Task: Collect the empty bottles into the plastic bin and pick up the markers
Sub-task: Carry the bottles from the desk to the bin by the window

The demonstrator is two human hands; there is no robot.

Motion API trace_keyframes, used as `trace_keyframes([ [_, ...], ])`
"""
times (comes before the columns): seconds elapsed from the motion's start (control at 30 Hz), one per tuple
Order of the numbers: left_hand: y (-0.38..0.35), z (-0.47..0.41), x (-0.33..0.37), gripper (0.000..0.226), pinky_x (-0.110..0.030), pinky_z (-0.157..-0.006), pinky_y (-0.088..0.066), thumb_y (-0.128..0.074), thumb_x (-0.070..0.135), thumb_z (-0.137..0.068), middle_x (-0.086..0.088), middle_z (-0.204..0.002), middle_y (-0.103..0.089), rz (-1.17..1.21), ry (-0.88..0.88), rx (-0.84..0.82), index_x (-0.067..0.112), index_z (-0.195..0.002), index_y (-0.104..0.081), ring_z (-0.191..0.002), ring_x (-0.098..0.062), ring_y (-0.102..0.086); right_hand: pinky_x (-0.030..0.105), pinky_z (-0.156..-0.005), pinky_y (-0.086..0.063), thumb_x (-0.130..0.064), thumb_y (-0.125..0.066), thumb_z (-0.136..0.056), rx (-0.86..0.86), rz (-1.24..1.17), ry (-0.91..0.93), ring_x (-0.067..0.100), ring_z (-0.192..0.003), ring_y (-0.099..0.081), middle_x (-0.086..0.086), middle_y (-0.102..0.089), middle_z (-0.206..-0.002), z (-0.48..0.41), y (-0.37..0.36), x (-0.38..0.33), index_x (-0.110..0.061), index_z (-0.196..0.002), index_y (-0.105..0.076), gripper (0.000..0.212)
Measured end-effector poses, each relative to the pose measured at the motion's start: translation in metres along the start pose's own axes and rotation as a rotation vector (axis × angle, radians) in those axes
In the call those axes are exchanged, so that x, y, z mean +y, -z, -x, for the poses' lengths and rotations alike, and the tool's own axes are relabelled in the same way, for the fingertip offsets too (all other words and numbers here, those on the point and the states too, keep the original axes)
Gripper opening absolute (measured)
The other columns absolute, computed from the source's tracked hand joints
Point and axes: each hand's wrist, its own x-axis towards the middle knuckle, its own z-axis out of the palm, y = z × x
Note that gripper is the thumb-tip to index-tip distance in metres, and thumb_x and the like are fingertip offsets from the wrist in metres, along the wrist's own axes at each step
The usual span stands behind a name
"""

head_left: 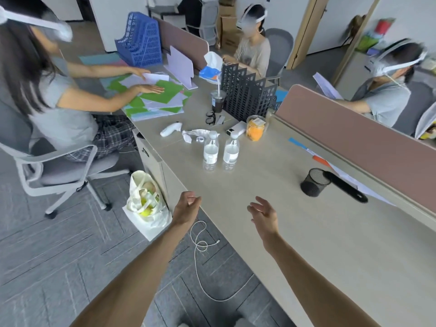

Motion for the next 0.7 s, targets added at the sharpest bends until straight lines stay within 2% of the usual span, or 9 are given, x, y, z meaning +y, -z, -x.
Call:
trace_keyframes([
  [0.1, -0.005, -0.024, 0.013, 0.034, -0.044, -0.09, -0.05, -0.06, 0.027, -0.09, 0.005, -0.095, -0.062, -0.038, -0.013, -0.017, 0.012, -0.12, -0.051, -0.097, -0.026, -0.062, 0.042, -0.094, -0.051, -0.01, -0.063, -0.091, 0.02, -0.016, 0.003, 0.021, -0.097, -0.061, 0.008, -0.066, -0.124, -0.022, -0.013, -0.01, -0.015, -0.136, -0.053, 0.046],
  [0.23, -0.017, -0.054, 0.036, 0.044, -0.042, -0.093, -0.051, -0.061, 0.031, -0.087, -0.001, -0.108, -0.061, -0.116, -0.041, -0.033, 0.013, -0.125, -0.049, -0.102, -0.023, -0.06, 0.035, -0.082, -0.05, -0.017, -0.061, -0.09, 0.041, -0.011, 0.03, 0.02, -0.093, -0.06, 0.002, -0.065, -0.123, -0.058, -0.028, -0.021, -0.021, -0.144, -0.041, 0.058],
  [0.33, -0.028, -0.079, 0.049, 0.047, -0.042, -0.092, -0.051, -0.065, 0.031, -0.084, -0.006, -0.12, -0.059, -0.11, -0.046, -0.029, 0.015, -0.124, -0.047, -0.104, -0.023, -0.06, 0.036, -0.084, -0.049, -0.018, -0.06, -0.09, 0.05, -0.016, 0.027, 0.019, -0.096, -0.06, 0.001, -0.063, -0.124, -0.089, -0.039, -0.026, -0.022, -0.147, -0.036, 0.062],
  [0.43, -0.037, -0.109, 0.06, 0.055, -0.031, -0.083, -0.047, -0.07, 0.024, -0.082, -0.005, -0.132, -0.049, -0.106, -0.033, -0.005, 0.015, -0.129, -0.042, -0.098, -0.019, -0.057, 0.031, -0.084, -0.043, -0.017, -0.062, -0.091, 0.021, -0.001, 0.018, 0.018, -0.103, -0.058, 0.004, -0.056, -0.132, -0.123, -0.053, -0.024, -0.02, -0.149, -0.032, 0.065],
  [0.53, -0.048, -0.143, 0.071, 0.083, -0.032, -0.095, -0.044, -0.076, 0.029, -0.072, -0.002, -0.139, -0.038, -0.08, 0.012, 0.022, 0.016, -0.141, -0.032, -0.119, -0.019, -0.048, 0.036, -0.094, -0.046, -0.016, -0.064, -0.091, -0.013, 0.045, 0.014, 0.018, -0.112, -0.055, 0.007, -0.041, -0.144, -0.154, -0.061, -0.013, -0.02, -0.15, -0.029, 0.069],
  [0.63, -0.059, -0.178, 0.075, 0.094, -0.038, -0.109, -0.037, -0.081, 0.021, -0.071, -0.002, -0.145, -0.033, -0.05, 0.048, 0.068, 0.015, -0.146, -0.024, -0.134, -0.02, -0.037, 0.036, -0.095, -0.045, -0.017, -0.063, -0.092, -0.057, 0.101, 0.004, 0.016, -0.122, -0.049, 0.003, -0.031, -0.144, -0.175, -0.061, -0.009, -0.022, -0.151, -0.026, 0.07],
  [0.7, -0.07, -0.202, 0.076, 0.093, -0.026, -0.101, -0.037, -0.081, 0.012, -0.071, -0.002, -0.147, -0.035, -0.054, 0.054, 0.07, 0.014, -0.146, -0.025, -0.133, -0.018, -0.038, 0.039, -0.098, -0.047, -0.018, -0.064, -0.092, -0.065, 0.119, 0.018, 0.017, -0.124, -0.048, 0.002, -0.031, -0.143, -0.19, -0.059, -0.006, -0.023, -0.151, -0.026, 0.071],
])
